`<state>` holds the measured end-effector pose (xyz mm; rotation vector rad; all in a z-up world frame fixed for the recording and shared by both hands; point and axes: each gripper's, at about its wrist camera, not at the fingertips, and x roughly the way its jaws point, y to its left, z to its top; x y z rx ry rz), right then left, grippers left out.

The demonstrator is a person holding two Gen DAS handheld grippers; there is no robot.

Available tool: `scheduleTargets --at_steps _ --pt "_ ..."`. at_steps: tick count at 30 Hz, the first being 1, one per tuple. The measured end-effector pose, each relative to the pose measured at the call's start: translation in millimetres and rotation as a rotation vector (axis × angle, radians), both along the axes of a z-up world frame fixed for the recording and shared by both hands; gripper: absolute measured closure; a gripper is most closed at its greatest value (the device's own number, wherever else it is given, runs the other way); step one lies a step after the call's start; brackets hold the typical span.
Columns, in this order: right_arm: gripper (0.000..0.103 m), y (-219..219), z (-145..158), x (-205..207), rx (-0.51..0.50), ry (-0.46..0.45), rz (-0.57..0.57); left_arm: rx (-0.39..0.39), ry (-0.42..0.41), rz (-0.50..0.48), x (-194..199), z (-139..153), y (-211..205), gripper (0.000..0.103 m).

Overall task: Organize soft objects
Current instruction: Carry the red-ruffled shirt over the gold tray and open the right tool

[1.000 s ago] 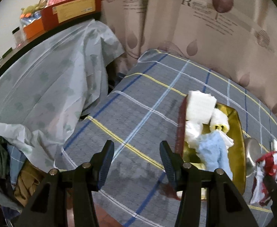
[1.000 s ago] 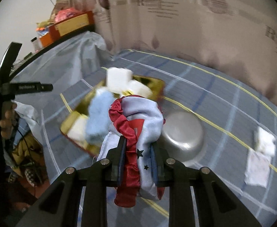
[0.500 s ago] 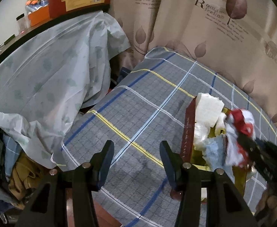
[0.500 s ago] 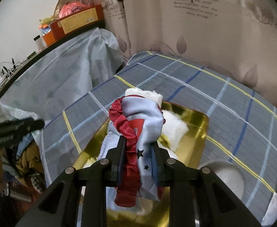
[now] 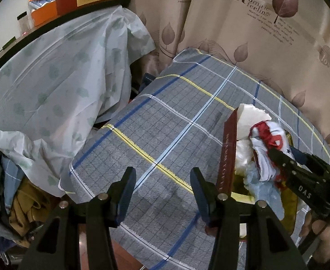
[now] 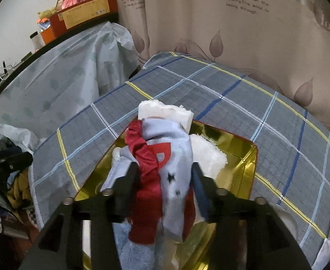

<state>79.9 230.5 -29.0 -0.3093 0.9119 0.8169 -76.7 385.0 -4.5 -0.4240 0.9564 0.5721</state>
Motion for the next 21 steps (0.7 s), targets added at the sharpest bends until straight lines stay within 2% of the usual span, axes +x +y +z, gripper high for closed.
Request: scheduleTargets --at_steps 1,4,7,10,14,21 --pt "0.055 -0.8 1.4 -1.8 -0.007 -0.015 -0.003 -0.001 -0.001 0.0 0.0 0.1 0.2 0.052" --pt "0.039 -4.8 9.6 -8.5 -0.016 -0.064 -0.012 -0.005 -0.01 -0.008 0.0 2.1 -0.6 0.052" --pt "0.038 -16.4 21.6 -14.0 0.022 -0.074 -0.024 0.001 -0.022 -0.022 -0.1 6.8 -4.3 0.052" --pt "0.032 -40.0 33.4 -21.7 0.063 -0.083 -0.05 0.004 -0.034 -0.035 0.8 12.4 -11.2 0.052" --pt "0.029 -90.2 36.7 -29.3 0.074 -0.088 -0.113 0.01 -0.037 -0.049 3.6 14.9 -22.5 0.052" --pt "0.029 -199.5 21.2 -16.7 -0.013 -0.085 -0.288 0.016 -0.028 -0.113 12.0 15.8 -48.0 0.052"
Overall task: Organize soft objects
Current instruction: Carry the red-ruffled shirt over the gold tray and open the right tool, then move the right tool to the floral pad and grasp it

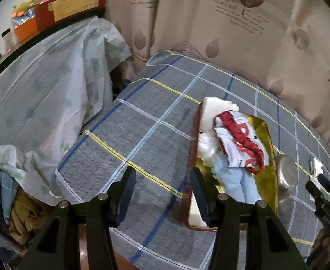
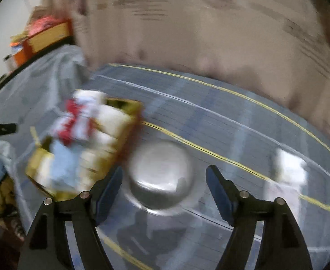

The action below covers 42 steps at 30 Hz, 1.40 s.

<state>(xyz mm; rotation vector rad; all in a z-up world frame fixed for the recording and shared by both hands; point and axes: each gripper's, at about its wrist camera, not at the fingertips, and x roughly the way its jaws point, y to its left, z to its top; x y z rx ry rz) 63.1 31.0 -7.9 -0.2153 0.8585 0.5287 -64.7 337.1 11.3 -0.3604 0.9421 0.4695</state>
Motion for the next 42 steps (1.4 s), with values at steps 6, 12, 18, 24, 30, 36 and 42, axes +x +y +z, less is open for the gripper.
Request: scheduleTargets --at_steps 6,12,18,24,30,36,42 --pt "0.028 -99.7 -15.3 29.7 -0.031 0.008 -0.202 0.027 0.016 -0.017 4.7 -3.1 -12.3 0.052" --pt "0.014 -157.0 -42.4 52.0 -0.038 0.029 -0.323 0.033 0.04 -0.04 11.5 -9.4 -21.4 0.052" --pt "0.014 -168.9 -67.5 68.0 -0.042 0.065 -0.333 0.042 0.059 -0.072 18.4 -12.6 -40.9 0.052" --pt "0.014 -161.5 -80.0 78.5 -0.086 0.051 -0.309 0.053 0.092 -0.137 30.9 -11.9 -68.3 0.052" --pt "0.014 -164.7 -92.5 86.0 -0.084 0.068 -0.299 0.063 0.093 -0.199 46.0 -7.0 -92.7 0.052" --pt "0.028 -167.2 -92.1 81.4 -0.044 0.069 -0.297 0.061 0.114 -0.251 58.8 -10.2 -115.2 0.052" --pt "0.058 -168.0 -87.8 68.4 -0.046 0.05 -0.283 0.059 0.118 -0.317 74.1 -9.7 -145.4 0.052"
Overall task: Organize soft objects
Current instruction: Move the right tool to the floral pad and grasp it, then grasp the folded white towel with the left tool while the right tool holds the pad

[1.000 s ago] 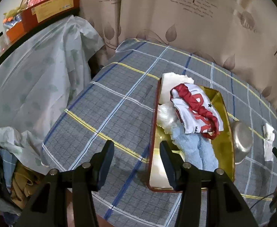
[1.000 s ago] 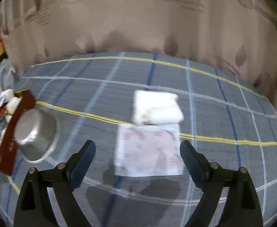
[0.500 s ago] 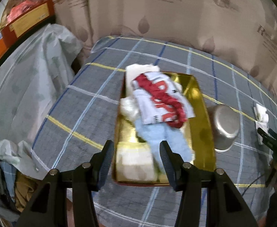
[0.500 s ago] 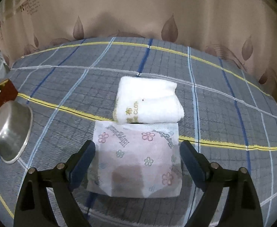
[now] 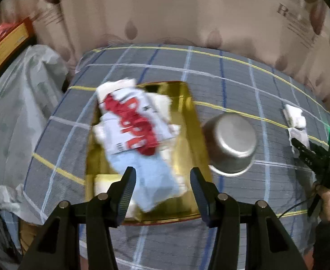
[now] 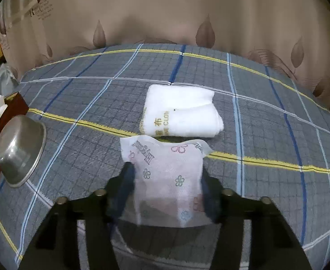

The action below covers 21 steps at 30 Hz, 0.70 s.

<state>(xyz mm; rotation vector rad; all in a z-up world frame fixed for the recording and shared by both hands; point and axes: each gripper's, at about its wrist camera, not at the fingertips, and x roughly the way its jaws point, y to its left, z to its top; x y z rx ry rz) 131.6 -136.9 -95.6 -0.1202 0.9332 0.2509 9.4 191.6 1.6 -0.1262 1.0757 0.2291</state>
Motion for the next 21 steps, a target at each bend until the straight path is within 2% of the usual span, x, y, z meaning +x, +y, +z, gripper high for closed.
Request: scheduleTargets --at_steps 2,4,11,17,21 --pt "0.066 -4.1 0.9 -5.3 -0.002 -0.002 0.0 -0.002 -0.004 -0.02 4.6 1.8 -10.1 0.052" --pt "0.068 -11.2 2.2 -11.8 0.002 -0.002 -0.009 0.003 -0.005 -0.05 10.0 3.7 -22.4 0.052" --pt "0.068 -56.5 5.6 -33.9 0.0 -0.004 -0.073 -0.007 -0.007 -0.147 33.4 6.8 -72.8 0.052" --pt "0.068 -118.2 6.5 -43.4 0.015 -0.007 -0.197 -0.086 -0.013 -0.237 67.4 1.8 -125.8 0.052" --pt "0.068 -147.9 4.9 -47.5 0.048 -0.006 -0.242 -0.107 -0.018 -0.322 101.5 -6.2 -171.8 0.051"
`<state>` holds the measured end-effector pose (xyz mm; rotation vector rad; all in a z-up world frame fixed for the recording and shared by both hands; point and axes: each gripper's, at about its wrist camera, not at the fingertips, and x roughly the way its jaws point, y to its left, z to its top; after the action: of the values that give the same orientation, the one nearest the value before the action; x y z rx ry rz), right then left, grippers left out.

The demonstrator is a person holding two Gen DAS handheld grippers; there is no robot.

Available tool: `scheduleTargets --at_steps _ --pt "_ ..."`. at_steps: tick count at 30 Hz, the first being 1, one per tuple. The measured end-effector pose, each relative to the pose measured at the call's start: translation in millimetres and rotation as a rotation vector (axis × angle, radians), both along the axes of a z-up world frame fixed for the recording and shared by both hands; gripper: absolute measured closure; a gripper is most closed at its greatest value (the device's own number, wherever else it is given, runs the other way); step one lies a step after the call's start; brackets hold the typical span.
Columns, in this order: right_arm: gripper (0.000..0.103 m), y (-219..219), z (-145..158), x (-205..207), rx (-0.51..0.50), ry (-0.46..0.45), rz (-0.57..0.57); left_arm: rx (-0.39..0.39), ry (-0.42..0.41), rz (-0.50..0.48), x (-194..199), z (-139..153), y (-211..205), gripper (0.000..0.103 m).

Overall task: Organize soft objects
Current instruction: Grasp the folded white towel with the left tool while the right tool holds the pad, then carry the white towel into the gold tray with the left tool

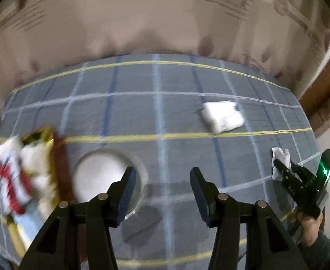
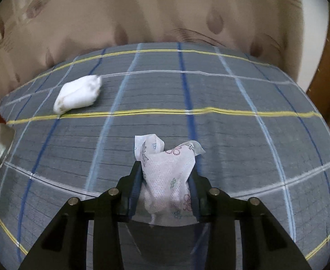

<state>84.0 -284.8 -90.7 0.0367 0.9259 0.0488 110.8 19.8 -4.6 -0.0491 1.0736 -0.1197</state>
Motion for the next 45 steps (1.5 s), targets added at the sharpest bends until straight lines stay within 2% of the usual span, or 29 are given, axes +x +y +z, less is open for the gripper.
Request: scheduleTargets --at_steps 3,6,12,16,17,22,27,30,34,36,38,41,45 --pt "0.068 -3.2 -0.4 -0.3 0.023 -0.001 -0.004 0.0 0.007 -0.046 20.8 -8.6 -32.8 0.048" --pt "0.068 0.0 -0.6 -0.5 0.005 -0.002 -0.001 -0.063 0.055 -0.083 44.7 -22.3 -62.3 0.046" --pt "0.066 -5.4 -2.1 -2.2 0.043 -0.003 -0.001 -0.124 0.111 -0.085 91.4 -45.0 -104.5 0.041" --pt "0.064 -4.8 -2.0 -1.5 0.042 -0.002 0.007 -0.102 0.127 -0.046 119.2 -57.3 -123.7 0.038" --pt "0.063 -4.6 -2.1 -1.4 0.043 -0.002 0.007 -0.099 0.121 -0.03 124.9 -59.0 -125.7 0.034" --pt "0.062 -5.8 -2.8 -1.8 0.055 -0.006 0.008 -0.132 0.133 0.027 150.9 -75.2 -129.4 0.029" --pt "0.061 -5.6 -3.1 -1.1 0.057 -0.006 0.012 -0.074 0.09 0.039 158.4 -91.0 -133.8 0.022" --pt "0.061 -5.2 -3.3 -1.5 0.058 -0.006 0.011 -0.09 0.117 0.062 162.1 -103.9 -129.0 0.022" --pt "0.061 -4.4 -3.6 -1.3 0.058 -0.007 0.01 -0.105 0.07 0.067 158.8 -104.3 -125.9 0.022" --pt "0.06 -4.7 -3.7 -1.4 0.058 -0.007 0.012 -0.103 0.066 0.068 157.2 -104.1 -125.6 0.027" --pt "0.059 -3.5 -3.7 -2.0 0.052 -0.007 0.012 -0.1 0.055 0.066 153.6 -100.9 -125.3 0.046" --pt "0.058 -1.5 -4.2 -1.9 0.042 -0.006 0.016 -0.122 0.055 0.064 147.4 -94.3 -119.1 0.059" --pt "0.058 -0.5 -5.2 -1.4 0.037 -0.006 0.016 -0.113 0.048 0.064 134.3 -85.3 -111.3 0.064"
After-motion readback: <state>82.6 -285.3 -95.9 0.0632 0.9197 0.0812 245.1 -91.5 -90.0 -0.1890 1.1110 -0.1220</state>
